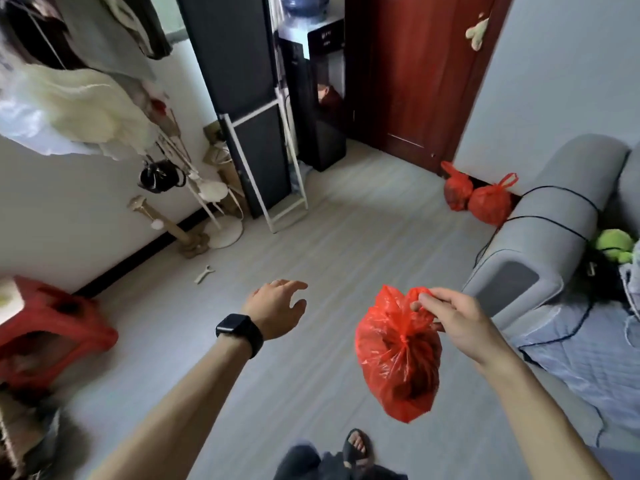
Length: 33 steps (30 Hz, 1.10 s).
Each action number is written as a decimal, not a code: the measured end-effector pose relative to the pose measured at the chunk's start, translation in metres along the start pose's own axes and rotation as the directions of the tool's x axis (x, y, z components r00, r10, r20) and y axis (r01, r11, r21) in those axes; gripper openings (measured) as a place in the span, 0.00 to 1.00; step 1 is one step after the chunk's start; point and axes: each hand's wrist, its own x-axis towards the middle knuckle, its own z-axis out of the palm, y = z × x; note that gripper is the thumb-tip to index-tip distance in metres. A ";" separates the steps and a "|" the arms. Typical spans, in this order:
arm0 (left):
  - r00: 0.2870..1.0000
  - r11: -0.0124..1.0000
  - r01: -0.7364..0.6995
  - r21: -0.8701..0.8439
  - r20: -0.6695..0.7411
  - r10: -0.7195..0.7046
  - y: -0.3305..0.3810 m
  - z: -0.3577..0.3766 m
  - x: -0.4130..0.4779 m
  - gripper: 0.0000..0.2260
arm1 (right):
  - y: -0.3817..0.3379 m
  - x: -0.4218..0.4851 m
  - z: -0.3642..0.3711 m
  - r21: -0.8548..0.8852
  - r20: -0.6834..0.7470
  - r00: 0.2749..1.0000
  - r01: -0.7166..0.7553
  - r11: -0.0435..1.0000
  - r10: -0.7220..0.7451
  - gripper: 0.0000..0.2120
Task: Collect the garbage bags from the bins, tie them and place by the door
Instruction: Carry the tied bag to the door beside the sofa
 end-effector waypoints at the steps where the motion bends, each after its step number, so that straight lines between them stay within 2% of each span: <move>1: 1.000 1.000 -0.018 -0.003 -0.002 0.018 0.005 -0.005 0.016 0.18 | -0.006 0.012 -0.005 -0.007 -0.007 1.000 0.005 1.000 -0.005 0.10; 12: 0.983 0.986 -0.163 -0.031 0.082 0.165 0.079 -0.028 0.294 0.18 | -0.047 0.225 -0.090 0.062 -0.157 0.984 -0.077 0.995 0.086 0.09; 14: 0.977 0.982 -0.185 -0.043 0.103 0.189 0.099 -0.036 0.361 0.18 | -0.058 0.277 -0.112 0.026 -0.188 0.976 -0.103 0.994 0.106 0.09; 24: 0.913 0.935 -0.354 0.007 0.220 0.343 0.237 -0.074 0.603 0.19 | -0.088 0.473 -0.219 -0.028 -0.276 0.943 -0.202 0.979 0.187 0.10; 29: 0.897 0.926 -0.374 0.051 0.271 0.348 0.298 -0.074 0.719 0.19 | -0.077 0.581 -0.282 -0.016 -0.284 0.930 -0.247 0.969 0.233 0.09; 33: 0.896 0.932 -0.358 0.055 0.302 0.326 0.340 -0.074 0.790 0.20 | -0.073 0.656 -0.324 -0.054 -0.236 0.927 -0.313 0.948 0.292 0.10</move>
